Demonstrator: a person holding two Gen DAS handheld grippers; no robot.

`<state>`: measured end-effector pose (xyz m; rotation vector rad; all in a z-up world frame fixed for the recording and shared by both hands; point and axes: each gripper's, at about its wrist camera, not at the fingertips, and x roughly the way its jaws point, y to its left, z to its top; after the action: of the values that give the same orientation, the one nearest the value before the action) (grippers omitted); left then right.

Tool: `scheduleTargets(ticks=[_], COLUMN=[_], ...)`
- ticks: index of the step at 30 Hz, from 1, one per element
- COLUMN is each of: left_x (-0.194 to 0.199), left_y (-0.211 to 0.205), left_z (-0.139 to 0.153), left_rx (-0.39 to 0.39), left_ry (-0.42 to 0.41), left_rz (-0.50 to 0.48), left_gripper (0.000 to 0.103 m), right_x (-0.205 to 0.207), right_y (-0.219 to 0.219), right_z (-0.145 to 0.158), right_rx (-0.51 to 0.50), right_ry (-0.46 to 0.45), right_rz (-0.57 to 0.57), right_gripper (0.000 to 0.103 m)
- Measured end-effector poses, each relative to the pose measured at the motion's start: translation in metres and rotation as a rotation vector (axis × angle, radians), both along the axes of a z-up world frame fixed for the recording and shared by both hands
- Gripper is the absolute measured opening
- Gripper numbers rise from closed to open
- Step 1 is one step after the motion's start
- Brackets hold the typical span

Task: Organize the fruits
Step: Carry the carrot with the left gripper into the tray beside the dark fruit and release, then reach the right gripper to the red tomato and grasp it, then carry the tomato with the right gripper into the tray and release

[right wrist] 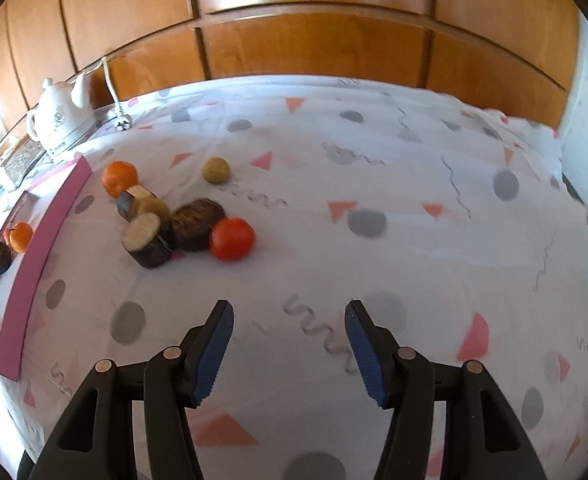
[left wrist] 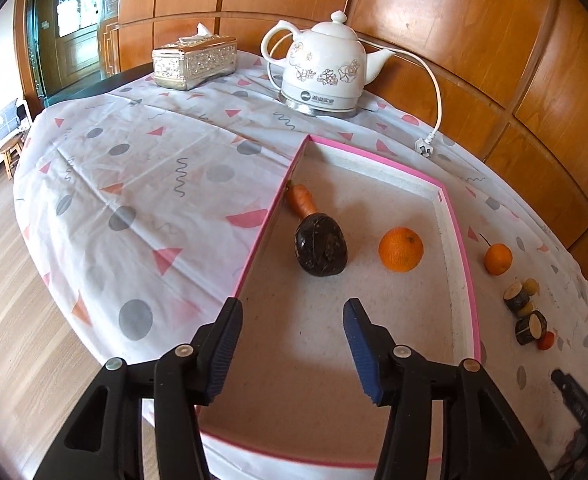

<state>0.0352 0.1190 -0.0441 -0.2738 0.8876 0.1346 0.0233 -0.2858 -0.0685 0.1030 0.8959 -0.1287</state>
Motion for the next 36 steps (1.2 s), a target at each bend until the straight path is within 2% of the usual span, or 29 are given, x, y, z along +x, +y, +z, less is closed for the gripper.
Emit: scheduleTargets(ticks=[4, 6, 8, 10, 14, 16, 21, 26, 29, 33, 36], left_x=[-0.006, -0.010, -0.012, -0.013, -0.014, -0.015, -0.016, -0.016, -0.019, -0.021, -0.022], left_y=[-0.003, -0.007, -0.009, -0.011, -0.015, -0.016, -0.019, -0.018, -0.016, -0.013, -0.012], left_z=[0.002, 0.005, 0.006, 0.008, 0.011, 0.012, 0.012, 0.010, 0.012, 0.015, 0.015], left_rx=[0.009, 0.027, 0.035, 0.041, 0.052, 0.056, 0.064, 0.056, 0.055, 0.051, 0.049], left_ry=[-0.014, -0.029, -0.037, -0.044, -0.058, -0.065, -0.071, -0.069, -0.079, -0.091, -0.093], left_rz=[-0.005, -0.011, -0.018, -0.028, -0.043, -0.049, -0.053, -0.045, -0.027, -0.020, -0.019], left_gripper=[0.055, 0.061, 0.063, 0.063, 0.063, 0.063, 0.064, 0.065, 0.072, 0.073, 0.075], right_x=[0.018, 0.028, 0.037, 0.044, 0.058, 0.062, 0.057, 0.039, 0.028, 0.016, 0.014], right_y=[0.010, 0.016, 0.022, 0.026, 0.030, 0.032, 0.033, 0.032, 0.037, 0.058, 0.088], right_z=[0.005, 0.005, 0.002, 0.000, -0.005, -0.007, -0.006, 0.001, 0.010, 0.033, 0.046], right_rx=[-0.012, -0.023, -0.038, -0.049, -0.069, -0.080, -0.109, -0.084, -0.060, -0.022, 0.014], right_ry=[-0.005, 0.001, 0.018, 0.027, 0.050, 0.058, 0.061, 0.055, 0.037, -0.010, -0.027], right_rz=[0.044, 0.074, 0.103, 0.118, 0.143, 0.159, 0.164, 0.153, 0.171, 0.249, 0.357], right_gripper=[0.059, 0.059, 0.054, 0.054, 0.044, 0.030, 0.030, 0.030, 0.030, 0.030, 0.030])
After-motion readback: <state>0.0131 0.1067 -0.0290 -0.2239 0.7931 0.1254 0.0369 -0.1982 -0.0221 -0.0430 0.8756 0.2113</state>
